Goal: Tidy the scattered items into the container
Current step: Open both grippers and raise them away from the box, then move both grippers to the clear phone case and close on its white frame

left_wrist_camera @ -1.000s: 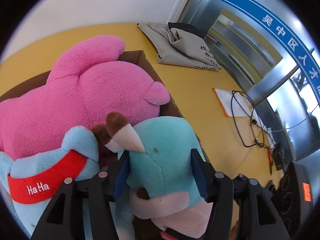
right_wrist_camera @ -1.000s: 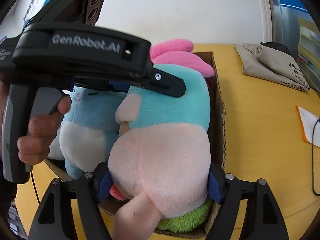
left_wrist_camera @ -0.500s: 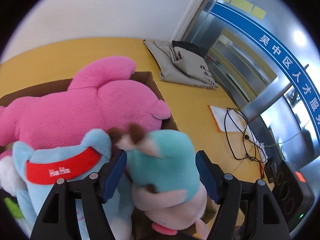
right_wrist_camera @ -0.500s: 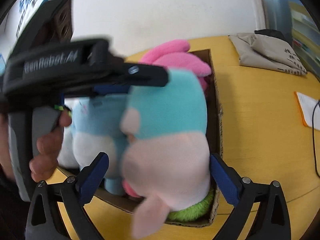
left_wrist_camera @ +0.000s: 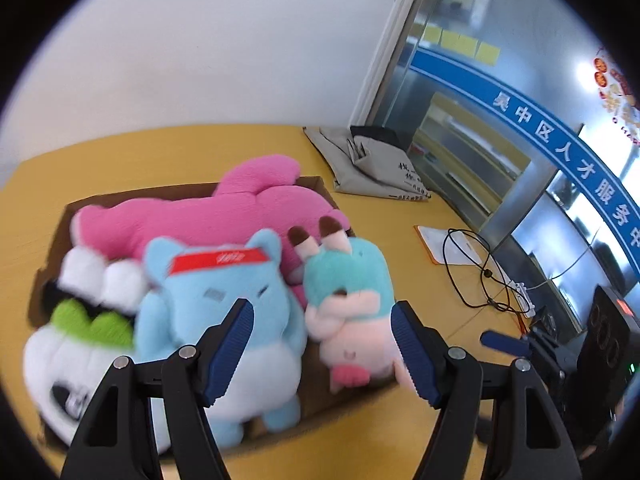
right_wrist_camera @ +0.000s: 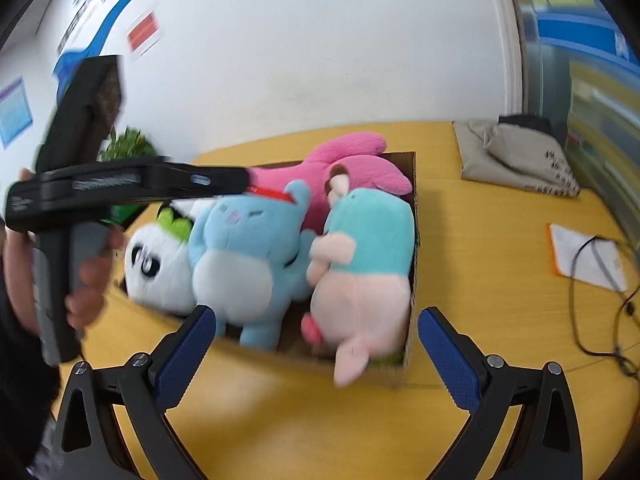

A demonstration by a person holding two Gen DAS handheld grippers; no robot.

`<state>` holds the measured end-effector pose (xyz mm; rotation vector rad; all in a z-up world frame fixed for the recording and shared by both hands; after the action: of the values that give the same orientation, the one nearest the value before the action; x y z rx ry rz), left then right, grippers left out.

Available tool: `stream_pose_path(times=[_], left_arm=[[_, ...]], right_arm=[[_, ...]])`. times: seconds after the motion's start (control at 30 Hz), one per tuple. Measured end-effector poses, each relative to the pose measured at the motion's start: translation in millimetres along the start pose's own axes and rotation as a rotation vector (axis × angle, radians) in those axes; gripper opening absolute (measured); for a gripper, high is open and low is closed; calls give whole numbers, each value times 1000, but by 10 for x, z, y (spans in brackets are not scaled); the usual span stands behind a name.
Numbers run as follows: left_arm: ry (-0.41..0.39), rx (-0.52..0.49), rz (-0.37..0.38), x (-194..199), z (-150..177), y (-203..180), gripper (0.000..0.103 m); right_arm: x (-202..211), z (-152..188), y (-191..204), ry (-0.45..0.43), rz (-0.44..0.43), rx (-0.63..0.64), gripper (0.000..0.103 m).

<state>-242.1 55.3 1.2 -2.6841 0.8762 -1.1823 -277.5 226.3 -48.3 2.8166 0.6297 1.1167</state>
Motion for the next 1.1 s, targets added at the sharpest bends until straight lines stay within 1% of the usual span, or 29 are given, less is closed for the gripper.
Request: stream_pose_path(times=[0.07,0.2,0.3,0.37,0.43,0.53,0.63,0.7,0.77,0.83,0.93,1.1], left_arm=[[-23,0,6,291,209,87,71],[-29,-27,-55,814,724,173,72],[11,-17,-73,1065,1179,159,72],[52,8,-97,1161,1541,145,72],[94,27,-112,1223,1895,108,72],[156,66,-98,1233,2436,-4,72],[245,115,-38,1124,2916,-141,72],[302,149,-3,1055,3181,-215,72],[343,163,24,1019,3362,-290,72],[374,151,61,1003,3483,-397,72],[401,54,102,993,3546,-581,72],[436,-71,167,883,3657,-891,72]], right_arm=[[142,85,65,0,16,34,103],[408,188,137,-15,32,66,103],[589,287,232,-15,27,93,103],[680,393,297,-12,25,113,103],[777,549,376,-5,4,132,103],[877,928,482,35,-26,177,103],[887,1478,559,125,-60,229,103],[871,1830,602,192,-88,232,103],[846,2143,647,244,-108,230,103],[842,2405,724,279,-137,242,103],[878,2708,882,312,-206,320,103],[844,2934,957,361,-251,410,102]])
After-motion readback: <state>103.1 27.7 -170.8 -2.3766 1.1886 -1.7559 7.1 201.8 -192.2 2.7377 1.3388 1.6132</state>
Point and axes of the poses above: each gripper's, at about its wrist camera, not at the fingertips, and x roughly against the way its jaws point, y to its left, z to its underside, the point moved 10 cm from there along -x, roughly the way its jaws point
